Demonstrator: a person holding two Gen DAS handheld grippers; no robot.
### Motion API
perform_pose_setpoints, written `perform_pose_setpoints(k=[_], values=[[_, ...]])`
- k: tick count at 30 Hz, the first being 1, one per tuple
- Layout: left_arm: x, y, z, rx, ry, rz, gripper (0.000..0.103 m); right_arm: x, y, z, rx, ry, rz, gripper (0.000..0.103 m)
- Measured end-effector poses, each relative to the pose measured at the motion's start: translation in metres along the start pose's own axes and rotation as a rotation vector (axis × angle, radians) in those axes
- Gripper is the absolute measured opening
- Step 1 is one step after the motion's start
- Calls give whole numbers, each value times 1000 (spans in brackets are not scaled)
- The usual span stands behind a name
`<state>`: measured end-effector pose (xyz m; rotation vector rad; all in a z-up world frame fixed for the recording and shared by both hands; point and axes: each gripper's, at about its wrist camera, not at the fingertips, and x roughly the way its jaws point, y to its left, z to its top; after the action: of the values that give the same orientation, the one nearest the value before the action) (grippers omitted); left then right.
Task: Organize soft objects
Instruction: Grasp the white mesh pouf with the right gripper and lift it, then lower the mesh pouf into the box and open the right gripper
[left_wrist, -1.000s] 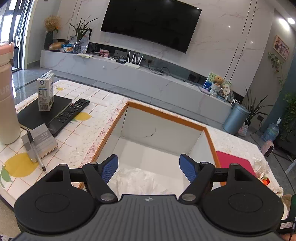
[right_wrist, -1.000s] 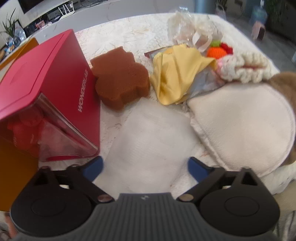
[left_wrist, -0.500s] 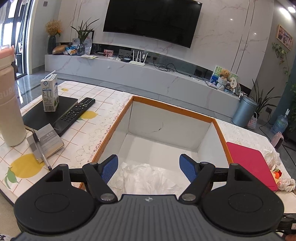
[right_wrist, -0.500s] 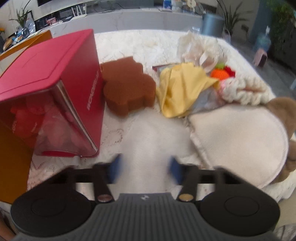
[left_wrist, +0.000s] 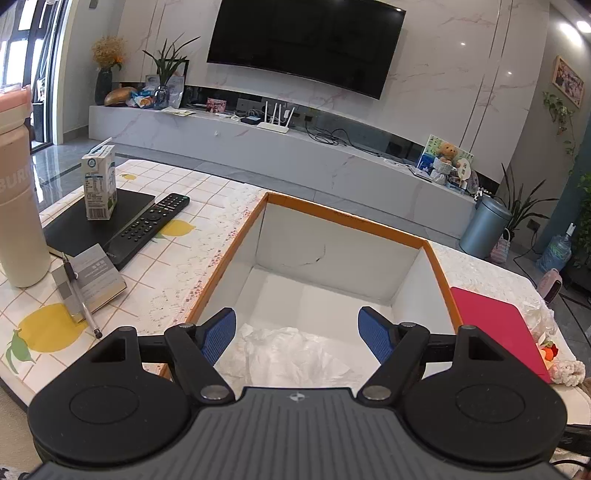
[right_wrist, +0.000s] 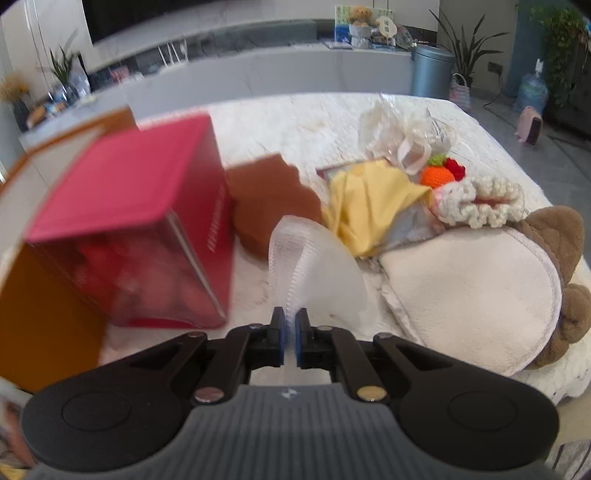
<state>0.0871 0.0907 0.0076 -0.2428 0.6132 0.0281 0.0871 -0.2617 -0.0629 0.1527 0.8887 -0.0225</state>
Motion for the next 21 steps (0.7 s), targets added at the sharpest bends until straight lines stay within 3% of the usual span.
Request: perform_pose_setpoints(k=[3,6,10,14,21], values=[[-1,3,2,-10,3,-3,89,-25,0,4,1,-41,37,2],[2,5,4,-17,35,-17,89,-62,1,13,30,-145,54,2],[7,11,3,-37,57,-8,89,-104,10,34,77,-252,175,2],[7,18,4,-65,63,-10,89,-124,56,46,8,-303,285,2],[3,27,5,-98,56,-28,89,-116,151,40,-167,-262,388,2]])
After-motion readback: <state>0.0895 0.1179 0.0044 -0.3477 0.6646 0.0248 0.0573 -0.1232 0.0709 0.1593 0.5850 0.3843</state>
